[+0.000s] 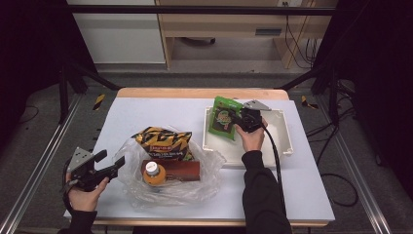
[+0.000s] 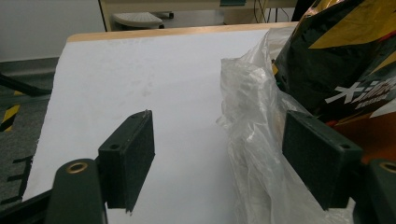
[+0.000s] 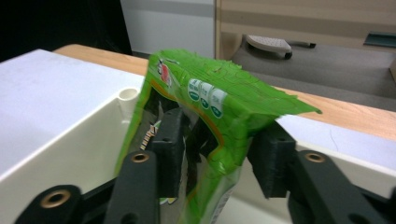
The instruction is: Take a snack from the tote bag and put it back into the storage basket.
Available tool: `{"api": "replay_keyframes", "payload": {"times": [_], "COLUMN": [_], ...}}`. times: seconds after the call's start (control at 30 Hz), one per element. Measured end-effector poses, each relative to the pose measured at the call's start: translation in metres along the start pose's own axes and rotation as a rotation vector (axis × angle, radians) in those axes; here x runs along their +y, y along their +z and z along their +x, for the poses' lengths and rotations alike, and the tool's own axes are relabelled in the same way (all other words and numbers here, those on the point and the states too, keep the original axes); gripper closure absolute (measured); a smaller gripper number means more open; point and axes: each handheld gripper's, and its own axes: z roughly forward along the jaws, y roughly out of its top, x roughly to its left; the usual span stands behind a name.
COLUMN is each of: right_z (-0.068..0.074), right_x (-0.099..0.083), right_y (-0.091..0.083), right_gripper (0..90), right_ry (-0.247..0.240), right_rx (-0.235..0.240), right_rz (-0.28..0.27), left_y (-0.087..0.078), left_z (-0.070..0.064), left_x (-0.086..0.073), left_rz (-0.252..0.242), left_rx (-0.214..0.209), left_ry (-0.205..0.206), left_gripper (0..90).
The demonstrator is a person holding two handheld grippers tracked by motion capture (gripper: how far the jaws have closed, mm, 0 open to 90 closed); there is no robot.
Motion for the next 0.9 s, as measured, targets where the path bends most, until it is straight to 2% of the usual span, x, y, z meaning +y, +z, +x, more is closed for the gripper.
{"api": "replay_keyframes", "payload": {"times": [0.1, 0.13, 0.3, 0.4, 0.53, 0.57, 0.63, 0.73, 0.77, 0.8, 0.9], "right_z": [-0.002, -0.002, -0.004, -0.006, -0.008, -0.009, -0.009, -0.009, -0.01, -0.01, -0.006], "right_x": [-0.002, -0.002, -0.001, 0.001, 0.003, 0.002, 0.002, -0.001, -0.003, -0.003, -0.006], "right_y": [0.003, 0.003, 0.0, -0.005, -0.009, -0.011, -0.011, -0.012, -0.011, -0.011, -0.006], "right_gripper": [47.5, 47.5, 32.7, 29.7, 30.7, 32.1, 35.0, 46.9, 53.6, 53.6, 67.5], "right_ry": [0.005, 0.005, 0.019, 0.018, 0.025, 0.027, 0.031, 0.026, 0.033, 0.033, 0.013], "right_rx": [-0.022, -0.022, -0.044, -0.064, -0.072, -0.081, -0.082, -0.089, -0.075, -0.075, -0.065], "right_rz": [0.026, 0.026, 0.036, 0.048, 0.05, 0.072, 0.082, 0.122, 0.138, 0.138, 0.16], "left_y": [0.0, 0.0, 0.001, 0.001, 0.002, 0.001, 0.001, 0.001, 0.001, 0.001, 0.0], "left_z": [0.0, 0.0, 0.001, 0.0, 0.0, 0.0, 0.0, 0.0, 0.0, 0.0, 0.0], "left_x": [-0.001, -0.001, -0.001, -0.001, -0.001, -0.001, -0.001, -0.001, -0.001, -0.001, -0.001], "left_rz": [0.004, 0.004, 0.004, 0.009, 0.01, 0.01, 0.009, 0.01, 0.009, 0.008, 0.008], "left_rx": [0.002, 0.002, 0.002, 0.002, 0.003, 0.004, 0.004, 0.005, 0.004, 0.003, 0.002], "left_ry": [0.0, 0.0, -0.001, 0.001, 0.002, 0.002, 0.002, 0.002, 0.002, 0.002, 0.003], "left_gripper": [24.9, 24.9, 24.9, 24.9, 24.9, 24.9, 25.0, 25.0, 25.0, 25.0, 25.0]}}
